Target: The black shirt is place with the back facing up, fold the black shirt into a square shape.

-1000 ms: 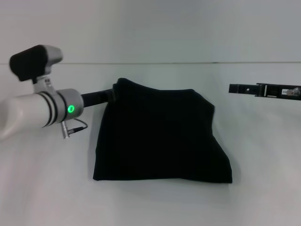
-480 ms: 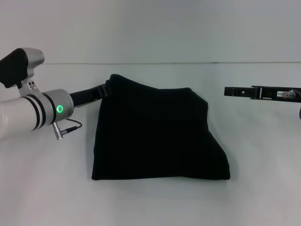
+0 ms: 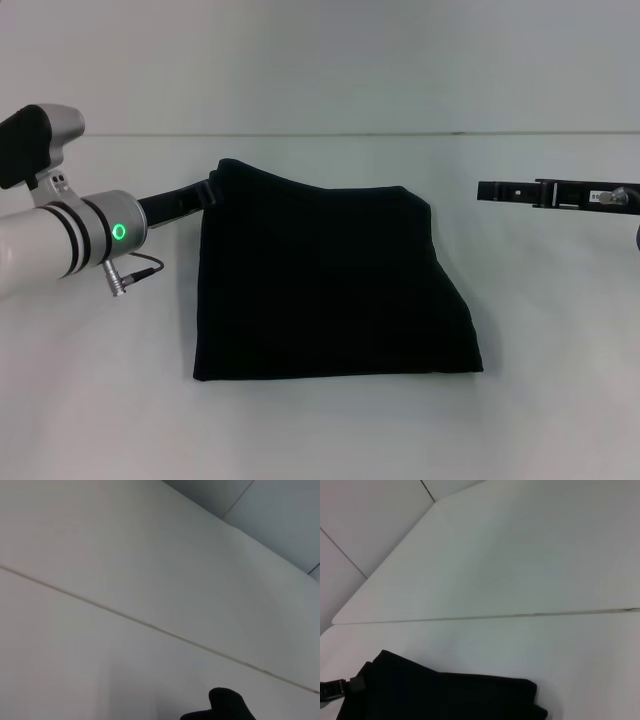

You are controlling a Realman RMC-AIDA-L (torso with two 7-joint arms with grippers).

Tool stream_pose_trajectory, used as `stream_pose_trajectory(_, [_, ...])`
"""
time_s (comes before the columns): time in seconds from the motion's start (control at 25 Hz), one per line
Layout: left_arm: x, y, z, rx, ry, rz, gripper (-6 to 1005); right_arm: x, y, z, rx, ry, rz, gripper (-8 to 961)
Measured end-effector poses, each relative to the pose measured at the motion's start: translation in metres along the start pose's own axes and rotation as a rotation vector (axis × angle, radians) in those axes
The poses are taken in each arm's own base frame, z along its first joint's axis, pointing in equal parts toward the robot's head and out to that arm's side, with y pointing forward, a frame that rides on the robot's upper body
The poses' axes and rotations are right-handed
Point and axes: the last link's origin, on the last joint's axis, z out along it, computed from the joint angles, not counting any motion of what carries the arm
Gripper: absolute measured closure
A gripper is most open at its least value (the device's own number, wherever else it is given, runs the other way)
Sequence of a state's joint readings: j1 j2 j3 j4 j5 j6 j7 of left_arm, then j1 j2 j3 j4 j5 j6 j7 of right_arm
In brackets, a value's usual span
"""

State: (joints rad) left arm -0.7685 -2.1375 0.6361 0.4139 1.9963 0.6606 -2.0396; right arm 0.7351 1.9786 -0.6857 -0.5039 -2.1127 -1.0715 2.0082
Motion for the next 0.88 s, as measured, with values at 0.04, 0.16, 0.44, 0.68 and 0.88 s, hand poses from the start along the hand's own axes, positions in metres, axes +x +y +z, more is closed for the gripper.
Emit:
stream_pose_trajectory(0.04, [0.0004, 0.0006, 0.0003, -0.001, 0.0, 0.002, 981, -0.0002, -0.0001, 0.0, 0.001, -0.001, 0.0, 25])
stream_pose_trajectory(0.16, [0.0012, 0.0031, 0.0015, -0.006, -0.002, 0.007, 978, -0.0012, -0.0001, -0.0004, 0.002, -0.004, -0.003, 26])
stream_pose_trajectory(0.44, [-0.0007, 0.005, 0.002, -0.015, -0.005, 0.0, 970, -0.0013, -0.0001, -0.0004, 0.002, -0.003, -0.003, 26])
stream_pose_trajectory(0.68, [-0.0032, 0.0079, 0.001, -0.044, -0.02, -0.002, 964, -0.0016, -0.0003, -0.0007, 0.001, -0.002, -0.004, 26])
stream_pose_trajectory(0.88, [-0.0012, 0.0049, 0.0006, -0.028, -0.008, -0.007, 816, -0.0026, -0.0002, -0.0012, 0.001, -0.003, -0.007, 26])
